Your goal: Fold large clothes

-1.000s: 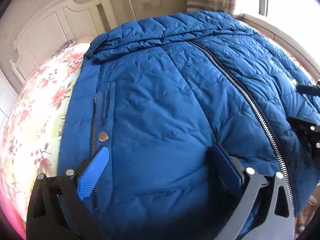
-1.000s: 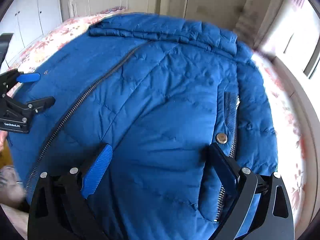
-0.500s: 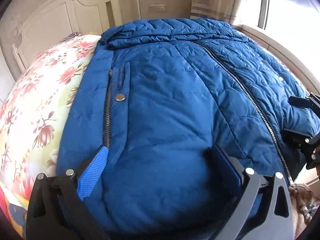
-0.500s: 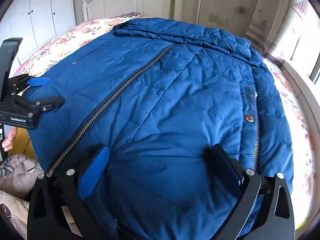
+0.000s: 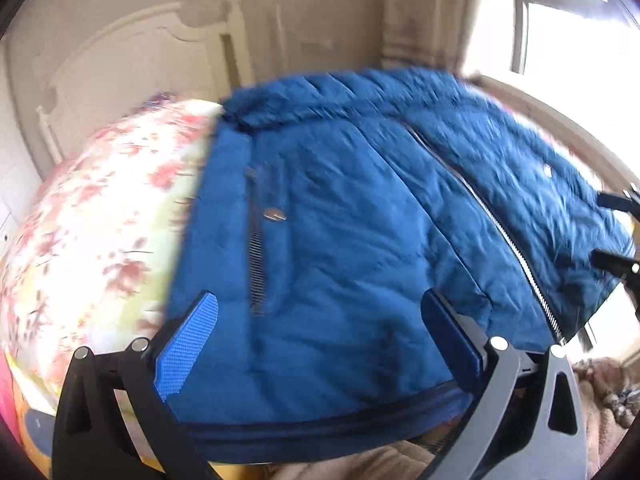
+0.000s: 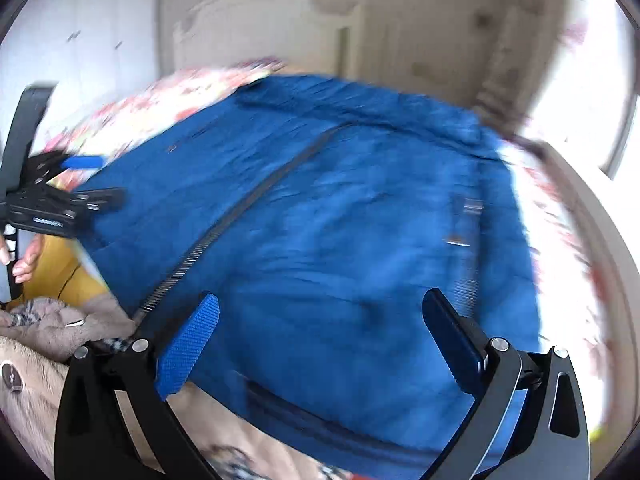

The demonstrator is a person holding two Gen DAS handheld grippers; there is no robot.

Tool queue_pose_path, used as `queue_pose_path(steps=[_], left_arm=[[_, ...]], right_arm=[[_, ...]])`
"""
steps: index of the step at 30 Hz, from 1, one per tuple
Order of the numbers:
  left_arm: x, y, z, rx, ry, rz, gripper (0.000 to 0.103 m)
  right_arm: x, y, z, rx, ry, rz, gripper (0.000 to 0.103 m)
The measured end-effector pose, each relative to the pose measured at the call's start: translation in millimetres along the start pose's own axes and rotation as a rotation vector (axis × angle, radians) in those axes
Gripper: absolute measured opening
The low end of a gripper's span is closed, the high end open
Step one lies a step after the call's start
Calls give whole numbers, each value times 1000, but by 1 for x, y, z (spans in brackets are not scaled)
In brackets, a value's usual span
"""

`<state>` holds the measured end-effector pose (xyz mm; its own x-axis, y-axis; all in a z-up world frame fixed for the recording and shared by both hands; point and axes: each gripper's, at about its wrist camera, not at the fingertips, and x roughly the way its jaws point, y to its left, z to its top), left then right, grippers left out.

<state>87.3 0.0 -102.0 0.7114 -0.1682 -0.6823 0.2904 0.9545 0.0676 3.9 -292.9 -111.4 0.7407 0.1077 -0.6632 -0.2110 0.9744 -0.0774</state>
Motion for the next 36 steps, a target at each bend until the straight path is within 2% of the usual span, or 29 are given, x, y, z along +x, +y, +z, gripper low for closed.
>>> queue_pose_path(steps=[2,5,7,11,13,15,16,19,22,24,26,28,30,32,34,36], left_arm=[[-8,25,-2,-84,-16,11,101],[-11,56,-12,-197,2,8,101],[-10,71,-20,-244,12,3,101],[-1,81,-33,-281,57,-38,101],[4,76,-39,-273,75,-67,100],[3,66,-41,-245,66,-77,98],[2,62,-40,-236,63,-100,96],[1,56,-37,-226,52,-108,96],[5,64,-39,-254,58,-113,94],[4,68,-39,-276,55,-129,94],[3,68,-39,-277,57,-151,80],[1,66,-38,-258,66,-149,56],[-1,67,-36,-257,68,-186,47],[2,71,-35,-290,76,-205,46],[8,77,-35,-338,66,-214,54],[12,72,-30,-324,67,-210,63]], right_arm=[[-17,-29,-12,80,-18,-68,97],[-34,-71,-32,209,-12,-101,97],[-37,-90,-47,278,11,-91,97],[-27,-112,-72,399,68,-48,82],[-23,-108,-76,396,59,-44,80],[-19,-102,-71,369,53,-31,71],[-19,-97,-70,362,52,-26,70],[-14,-92,-65,338,53,-42,70],[-13,-100,-69,369,58,-3,66],[-13,-103,-68,370,73,11,67],[-11,-99,-64,339,102,-1,69],[-8,-96,-61,342,110,14,68],[-6,-93,-59,345,104,31,68],[-3,-94,-58,348,94,46,68],[4,-97,-53,364,81,58,68],[10,-95,-47,339,86,40,67]])
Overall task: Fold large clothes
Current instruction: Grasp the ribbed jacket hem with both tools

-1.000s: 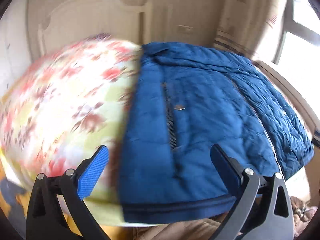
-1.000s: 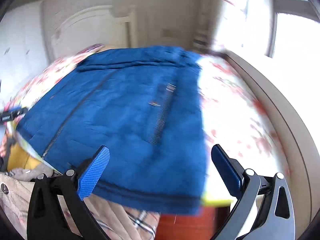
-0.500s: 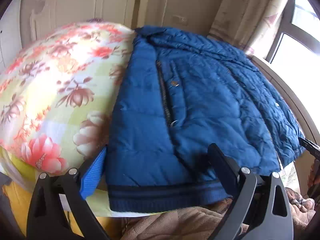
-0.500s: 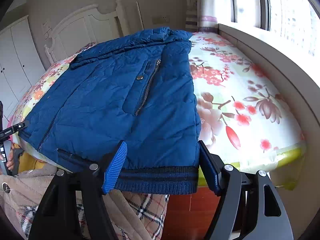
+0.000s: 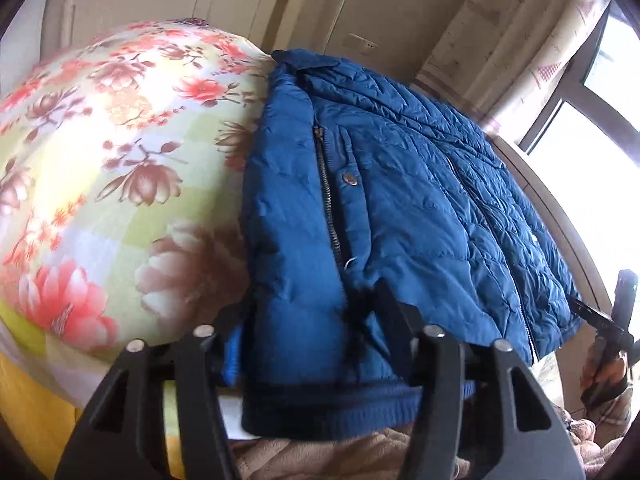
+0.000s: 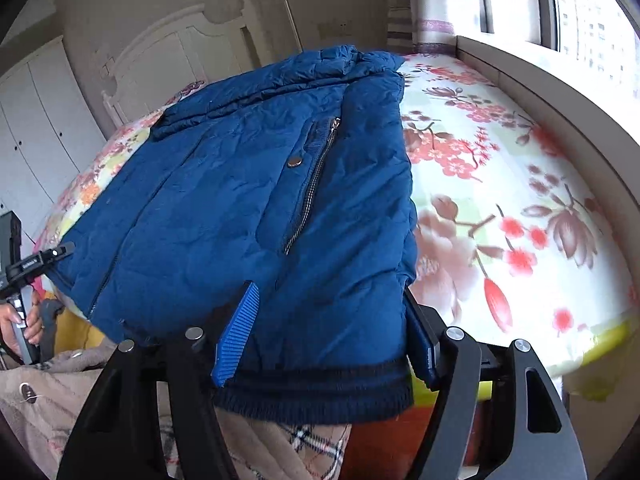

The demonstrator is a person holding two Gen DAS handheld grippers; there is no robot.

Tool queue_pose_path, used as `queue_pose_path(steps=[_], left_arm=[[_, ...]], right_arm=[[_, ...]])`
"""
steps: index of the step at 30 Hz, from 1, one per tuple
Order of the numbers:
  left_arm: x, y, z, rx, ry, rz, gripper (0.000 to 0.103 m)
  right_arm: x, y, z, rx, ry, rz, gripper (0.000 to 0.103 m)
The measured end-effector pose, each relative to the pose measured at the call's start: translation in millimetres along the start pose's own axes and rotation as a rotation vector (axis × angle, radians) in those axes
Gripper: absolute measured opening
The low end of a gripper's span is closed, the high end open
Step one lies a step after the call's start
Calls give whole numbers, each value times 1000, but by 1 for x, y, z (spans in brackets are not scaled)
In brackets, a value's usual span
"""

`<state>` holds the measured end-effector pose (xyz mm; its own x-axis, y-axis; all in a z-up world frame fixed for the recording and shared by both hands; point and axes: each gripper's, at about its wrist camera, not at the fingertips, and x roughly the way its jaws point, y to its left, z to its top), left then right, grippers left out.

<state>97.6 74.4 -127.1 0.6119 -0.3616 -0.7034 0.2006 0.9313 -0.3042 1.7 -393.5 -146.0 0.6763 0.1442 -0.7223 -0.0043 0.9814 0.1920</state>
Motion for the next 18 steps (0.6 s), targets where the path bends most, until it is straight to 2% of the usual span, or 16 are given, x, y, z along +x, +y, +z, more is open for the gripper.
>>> queue_pose_path(steps=[1,2,3,4,6,8,11,15,18], left_arm=[[3,-7,0,31,10,26,64],[5,-13,0,62,16,57,64],[7,-19,-3,105,22,94,59],[6,-22,-4,125,20,92,45],[-1,-16,-3,92,13,41,26],[-13,-19,-5,121,-24,56,19],[-49,-35,-11,198,-123,101,17],[-114,-19,-6,129,-221,2,17],[-175,-6,-7,80,-316,-94,17]], right_arm=[[2,3,1,-13,2,-13,66],[2,5,0,-25,-1,-22,55],[1,5,-1,-28,-7,-6,42],[-2,3,-3,-22,-17,16,38],[-10,-2,-9,7,-58,61,25],[-19,-1,-14,19,-91,81,20],[-35,8,-16,1,-112,122,19],[-90,21,-18,-44,-197,254,18],[-146,31,-13,-80,-315,345,18]])
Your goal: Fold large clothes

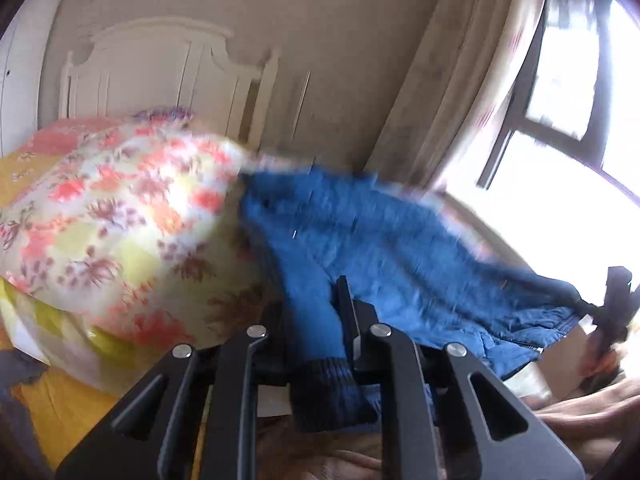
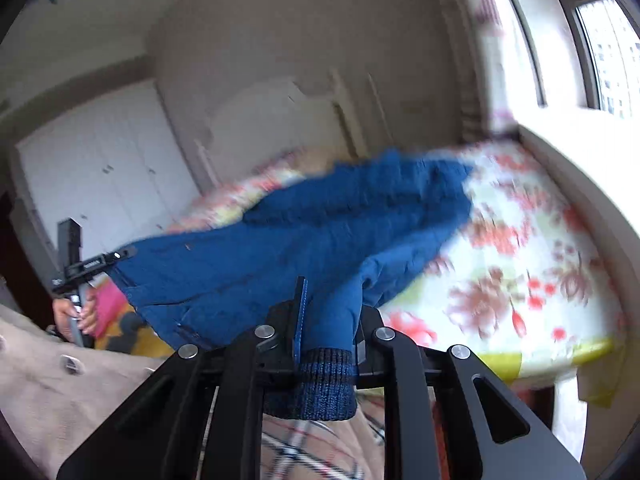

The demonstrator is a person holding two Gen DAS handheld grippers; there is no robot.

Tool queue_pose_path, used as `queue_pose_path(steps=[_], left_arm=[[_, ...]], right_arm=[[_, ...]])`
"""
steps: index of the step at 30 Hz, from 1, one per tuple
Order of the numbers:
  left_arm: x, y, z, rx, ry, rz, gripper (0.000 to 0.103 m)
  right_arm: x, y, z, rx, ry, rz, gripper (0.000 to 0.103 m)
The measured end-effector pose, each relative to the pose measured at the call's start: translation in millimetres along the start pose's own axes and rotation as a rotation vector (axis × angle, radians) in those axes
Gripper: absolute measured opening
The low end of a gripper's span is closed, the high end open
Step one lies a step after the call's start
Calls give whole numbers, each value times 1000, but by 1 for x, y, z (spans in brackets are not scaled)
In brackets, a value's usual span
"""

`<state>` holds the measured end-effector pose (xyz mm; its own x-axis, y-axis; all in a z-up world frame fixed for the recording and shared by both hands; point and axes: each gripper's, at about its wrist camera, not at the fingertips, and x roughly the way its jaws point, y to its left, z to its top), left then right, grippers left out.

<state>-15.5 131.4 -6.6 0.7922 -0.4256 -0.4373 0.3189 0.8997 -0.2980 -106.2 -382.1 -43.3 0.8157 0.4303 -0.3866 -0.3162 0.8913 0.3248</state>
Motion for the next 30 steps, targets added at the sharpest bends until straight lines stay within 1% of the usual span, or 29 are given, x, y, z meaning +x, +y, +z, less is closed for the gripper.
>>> queue_pose_path(steps=[2,4,5,7,8,9,10,11,14,16,17,18,19,20,21,22,23,24,25,26,27,28,30], left_arm=[[-36,-3,16,-5,-99,-39,17],[-52,-6,32,-10,-169,-64,17],[-57,-7,44,-13,-204,-87,18],[-47,-4,68,-41,-220,-107,19],[-33,1,83,-70,-210,-114,20],[-23,4,91,-91,-196,-118,20],[-3,11,104,-126,-171,-120,21],[22,19,116,-169,-140,-114,22],[113,45,145,-268,-20,-51,26],[166,58,150,-312,70,-2,28],[195,67,150,-338,130,27,29],[215,75,148,-360,173,47,35],[240,89,143,-401,213,73,47],[251,101,137,-431,225,112,57],[255,112,132,-452,219,156,74],[255,123,129,-477,200,190,80],[253,135,127,-505,181,195,81],[251,150,123,-542,167,189,81],[248,160,121,-563,165,197,81],[245,166,120,-565,165,202,81],[243,169,120,-541,175,194,81],[247,169,122,-494,202,182,81],[256,161,124,-410,254,151,81]], right_arm=[[-23,19,20,-55,-83,36,18],[-36,39,45,-114,-162,56,18],[-35,43,59,-120,-186,62,18],[-23,42,82,-98,-199,68,18],[-13,39,94,-86,-194,52,18],[10,30,112,-59,-176,22,18],[25,22,122,-31,-158,13,18],[52,6,137,21,-121,-6,18],[116,-36,157,136,-40,-62,18],[162,-75,156,259,28,-78,20],[190,-98,154,339,81,-78,27],[206,-110,147,384,124,-82,38],[224,-127,140,447,173,-91,42],[232,-138,133,496,195,-102,53],[240,-153,125,564,205,-100,72],[239,-166,118,613,189,-95,80],[232,-175,113,632,144,-87,84],[226,-181,111,628,110,-88,84],[217,-183,109,608,83,-107,84],[210,-184,111,555,69,-156,84],[208,-184,113,510,77,-191,84],[209,-183,115,463,95,-214,84],[216,-177,119,375,141,-226,84]])
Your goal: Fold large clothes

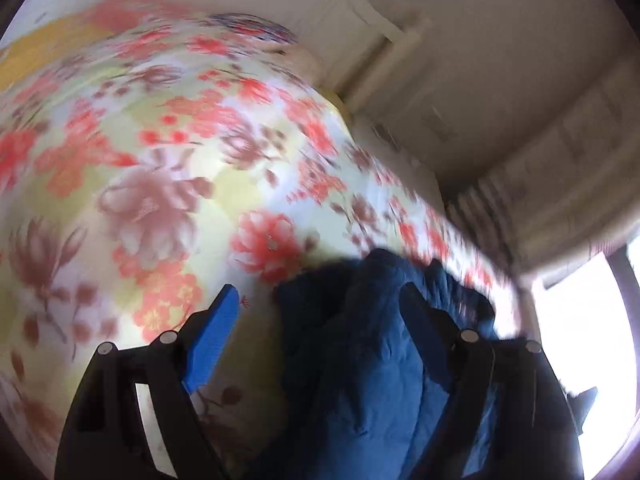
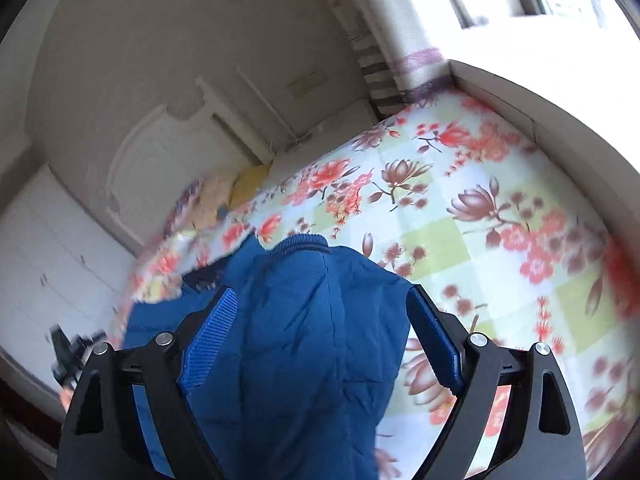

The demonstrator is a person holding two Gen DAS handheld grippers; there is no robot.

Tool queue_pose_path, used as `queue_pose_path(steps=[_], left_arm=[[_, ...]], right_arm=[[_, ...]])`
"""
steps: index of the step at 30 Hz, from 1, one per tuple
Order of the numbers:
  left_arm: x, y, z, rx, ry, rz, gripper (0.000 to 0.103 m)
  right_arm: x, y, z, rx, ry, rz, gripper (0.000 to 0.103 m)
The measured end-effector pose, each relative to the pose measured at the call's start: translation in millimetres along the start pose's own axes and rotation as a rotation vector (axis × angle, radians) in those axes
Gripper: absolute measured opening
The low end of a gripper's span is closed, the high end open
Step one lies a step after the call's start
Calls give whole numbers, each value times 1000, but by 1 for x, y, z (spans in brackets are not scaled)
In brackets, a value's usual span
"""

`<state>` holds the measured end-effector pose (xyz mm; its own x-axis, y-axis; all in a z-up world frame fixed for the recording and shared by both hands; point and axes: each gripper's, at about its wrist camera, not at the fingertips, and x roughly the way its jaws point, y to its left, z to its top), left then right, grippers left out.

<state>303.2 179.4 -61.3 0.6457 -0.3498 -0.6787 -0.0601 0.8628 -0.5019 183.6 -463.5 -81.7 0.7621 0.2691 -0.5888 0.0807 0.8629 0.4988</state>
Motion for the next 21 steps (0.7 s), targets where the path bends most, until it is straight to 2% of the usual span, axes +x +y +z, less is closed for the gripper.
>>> queue_pose_path(steps=[2,4,8,9,10,11,12,13,14,16,17,18,21], left_arm=[[11,-14,-3,79,50,-14,82],[21,-29,-6,131,81,-18,87],[45,-54,-20,238,136,2,87],[49,-57,-26,263,146,1,79],[53,-61,-32,295,150,16,50],[53,-66,-39,342,124,77,38],[47,-69,-42,352,93,83,15],[34,-69,-44,337,45,62,9],[21,-68,-43,319,8,50,8],[-9,-66,-36,258,-58,-27,7],[-24,-65,-28,218,-75,-89,7],[-32,-67,-21,199,-85,-116,7],[-42,-76,5,164,-96,-145,7]], right_arm=[[8,8,1,-71,39,-22,84],[20,16,1,-130,82,-31,84],[49,28,-7,-226,175,-45,84],[52,30,-12,-248,192,-54,72],[54,34,-18,-288,196,-60,57],[49,40,-23,-323,157,-57,26],[43,44,-25,-343,112,-76,16],[32,49,-28,-366,55,-103,13],[14,57,-32,-396,-14,-114,10],[-10,65,-31,-405,-80,-113,8],[-24,69,-27,-398,-108,-104,8],[-30,72,-22,-400,-126,-114,8],[-44,84,2,-393,-177,-143,8]])
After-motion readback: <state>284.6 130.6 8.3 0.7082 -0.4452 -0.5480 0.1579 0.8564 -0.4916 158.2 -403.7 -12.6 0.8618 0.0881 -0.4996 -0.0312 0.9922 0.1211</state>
